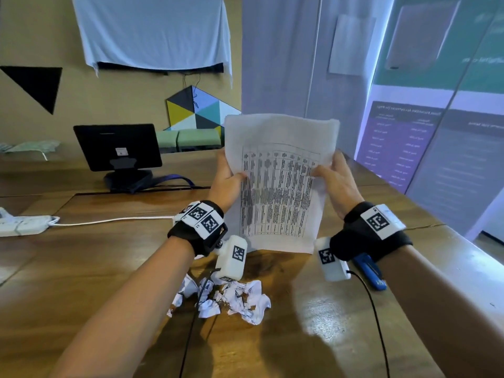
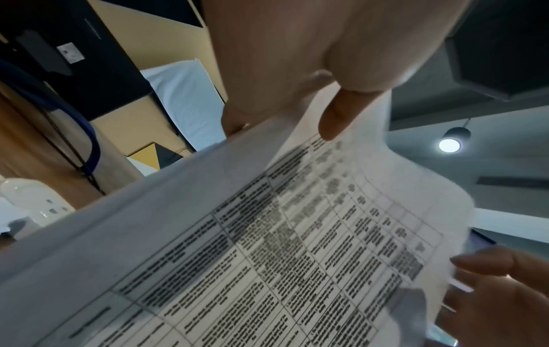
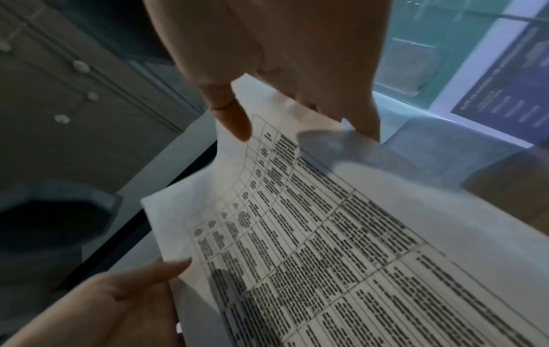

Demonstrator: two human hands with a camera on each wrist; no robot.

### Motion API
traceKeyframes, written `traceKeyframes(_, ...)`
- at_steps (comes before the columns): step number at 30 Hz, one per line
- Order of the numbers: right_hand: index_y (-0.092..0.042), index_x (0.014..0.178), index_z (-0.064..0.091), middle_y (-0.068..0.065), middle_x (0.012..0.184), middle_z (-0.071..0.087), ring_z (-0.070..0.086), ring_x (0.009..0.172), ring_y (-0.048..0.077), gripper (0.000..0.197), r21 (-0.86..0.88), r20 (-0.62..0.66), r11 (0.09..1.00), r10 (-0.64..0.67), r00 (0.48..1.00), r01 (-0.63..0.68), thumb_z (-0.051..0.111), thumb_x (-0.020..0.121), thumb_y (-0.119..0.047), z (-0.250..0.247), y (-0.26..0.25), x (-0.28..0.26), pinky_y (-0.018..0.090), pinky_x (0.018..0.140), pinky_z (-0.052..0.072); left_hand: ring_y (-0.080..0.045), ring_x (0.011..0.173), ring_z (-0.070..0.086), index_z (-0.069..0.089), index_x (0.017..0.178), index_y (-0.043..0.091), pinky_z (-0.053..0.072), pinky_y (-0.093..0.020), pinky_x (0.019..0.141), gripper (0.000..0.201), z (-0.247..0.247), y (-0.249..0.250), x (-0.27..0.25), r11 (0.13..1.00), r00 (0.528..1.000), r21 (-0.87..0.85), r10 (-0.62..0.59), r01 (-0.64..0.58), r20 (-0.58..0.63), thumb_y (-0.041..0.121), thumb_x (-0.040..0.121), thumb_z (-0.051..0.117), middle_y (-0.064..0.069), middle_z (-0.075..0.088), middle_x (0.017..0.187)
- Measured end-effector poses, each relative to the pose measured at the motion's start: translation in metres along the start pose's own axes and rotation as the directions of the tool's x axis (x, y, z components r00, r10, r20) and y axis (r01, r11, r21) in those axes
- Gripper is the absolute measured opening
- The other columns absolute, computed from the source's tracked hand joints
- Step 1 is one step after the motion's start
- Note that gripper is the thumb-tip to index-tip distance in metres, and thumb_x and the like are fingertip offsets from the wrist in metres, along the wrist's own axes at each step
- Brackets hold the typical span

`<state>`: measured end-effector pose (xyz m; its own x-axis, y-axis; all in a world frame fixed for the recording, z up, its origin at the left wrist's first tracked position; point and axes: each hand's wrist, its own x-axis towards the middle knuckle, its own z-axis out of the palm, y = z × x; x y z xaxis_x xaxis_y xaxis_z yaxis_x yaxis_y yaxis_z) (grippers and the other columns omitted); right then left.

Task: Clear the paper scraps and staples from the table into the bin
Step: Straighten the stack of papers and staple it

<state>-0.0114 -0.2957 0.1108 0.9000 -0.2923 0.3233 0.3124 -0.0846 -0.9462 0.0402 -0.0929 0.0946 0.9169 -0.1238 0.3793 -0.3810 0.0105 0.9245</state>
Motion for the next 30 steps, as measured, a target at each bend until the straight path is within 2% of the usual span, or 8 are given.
traceKeyframes(2, -0.008, 0.137, 0.032, 0.009, 0.119, 0.056, 0.058, 0.102, 0.02, 0.058, -0.001, -0.049, 1.0, 0.015, 0.999, -0.015, 0.05, 0.082, 0.0, 0.002, 0.003, 0.002, 0.032, 0.085, 0.052, -0.013, 0.112, 0.047, 0.024, 0.136, 0.009, 0.045, -0.019, 0.087, 0.051, -0.001, -0.005, -0.001, 1.0, 1.0, 0.018, -0.022, 0.022, -0.008, -0.007, 0.091, 0.041, -0.004, 0.046, 0.124)
traceKeyframes(5, -0.013, 0.14, 0.029, 0.011, 0.125, 0.054, 0.057, 0.106, 0.02, 0.061, -0.027, -0.033, 0.999, 0.033, 0.999, -0.034, 0.046, 0.083, 0.005, 0.004, 0.006, 0.008, 0.036, 0.092, 0.049, -0.012, 0.113, 0.046, 0.027, 0.135, 0.007, 0.04, -0.028, 0.101, 0.044, -0.002, -0.008, 0.0, 0.997, 0.998, 0.051, -0.055, 0.057, -0.029, -0.002, 0.094, 0.041, -0.006, 0.048, 0.126)
traceKeyframes(10, -0.011, 0.134, 0.034, 0.003, 0.109, 0.059, 0.061, 0.093, 0.014, 0.056, -0.055, -0.074, 0.993, 0.104, 0.992, -0.108, 0.056, 0.084, 0.002, 0.001, 0.017, 0.014, 0.029, 0.078, 0.053, -0.013, 0.116, 0.045, 0.028, 0.135, 0.006, 0.034, -0.024, 0.097, 0.043, -0.005, -0.011, 0.0, 0.993, 0.997, 0.093, -0.065, 0.069, -0.051, 0.0, 0.095, 0.041, -0.01, 0.047, 0.134)
traceKeyframes(13, -0.005, 0.123, 0.046, 0.009, 0.113, 0.061, 0.061, 0.102, 0.025, 0.036, -0.16, -0.065, 0.981, 0.104, 0.992, -0.113, 0.052, 0.088, -0.002, 0.003, 0.018, 0.016, 0.041, 0.093, 0.051, -0.014, 0.121, 0.043, 0.029, 0.137, 0.007, 0.033, -0.029, 0.104, 0.045, -0.004, -0.009, -0.001, 0.994, 0.999, 0.104, -0.044, 0.046, -0.015, -0.001, 0.095, 0.04, -0.009, 0.046, 0.136)
traceKeyframes(18, -0.021, 0.092, 0.05, 0.003, 0.1, 0.064, 0.064, 0.092, 0.019, 0.018, -0.111, -0.146, 0.994, -0.03, 0.989, 0.014, 0.053, 0.088, -0.004, 0.002, 0.005, 0.016, 0.033, 0.082, 0.054, -0.016, 0.11, 0.05, 0.033, 0.115, 0.015, 0.041, -0.033, 0.101, 0.033, -0.007, 0.005, 0.003, 0.996, 0.992, -0.024, 0.079, -0.082, -0.1, -0.007, 0.092, 0.039, -0.003, 0.052, 0.116)
traceKeyframes(22, -0.014, 0.103, 0.047, 0.002, 0.101, 0.061, 0.061, 0.092, 0.018, 0.022, -0.099, -0.126, 0.994, 0.023, 0.992, -0.036, 0.055, 0.086, -0.003, -0.004, 0.016, 0.007, 0.033, 0.081, 0.053, -0.01, 0.104, 0.049, 0.029, 0.114, 0.011, 0.039, -0.02, 0.089, 0.026, -0.004, -0.006, -0.012, 0.998, 0.997, 0.056, 0.016, -0.012, -0.075, -0.005, 0.094, 0.037, 0.001, 0.049, 0.113)
traceKeyframes(25, -0.005, 0.114, 0.051, 0.004, 0.1, 0.064, 0.062, 0.088, 0.018, 0.028, -0.141, -0.089, 0.987, 0.068, 0.994, -0.08, 0.053, 0.086, -0.004, -0.003, 0.022, 0.002, 0.032, 0.076, 0.051, -0.013, 0.105, 0.048, 0.031, 0.11, 0.009, 0.041, -0.03, 0.095, 0.02, 0.0, -0.013, -0.018, 0.994, 0.997, 0.094, -0.048, 0.053, -0.059, -0.002, 0.095, 0.036, -0.004, 0.049, 0.115)
traceKeyframes(30, -0.013, 0.106, 0.05, -0.001, 0.097, 0.063, 0.061, 0.085, 0.012, 0.019, -0.081, -0.151, 0.996, -0.047, 0.987, 0.035, 0.053, 0.089, -0.005, -0.001, -0.013, 0.003, 0.026, 0.076, 0.052, -0.011, 0.104, 0.048, 0.033, 0.117, 0.01, 0.038, -0.026, 0.093, 0.025, -0.001, 0.012, -0.004, 0.998, 0.996, 0.033, 0.059, -0.057, -0.062, -0.001, 0.095, 0.038, 0.001, 0.049, 0.113)
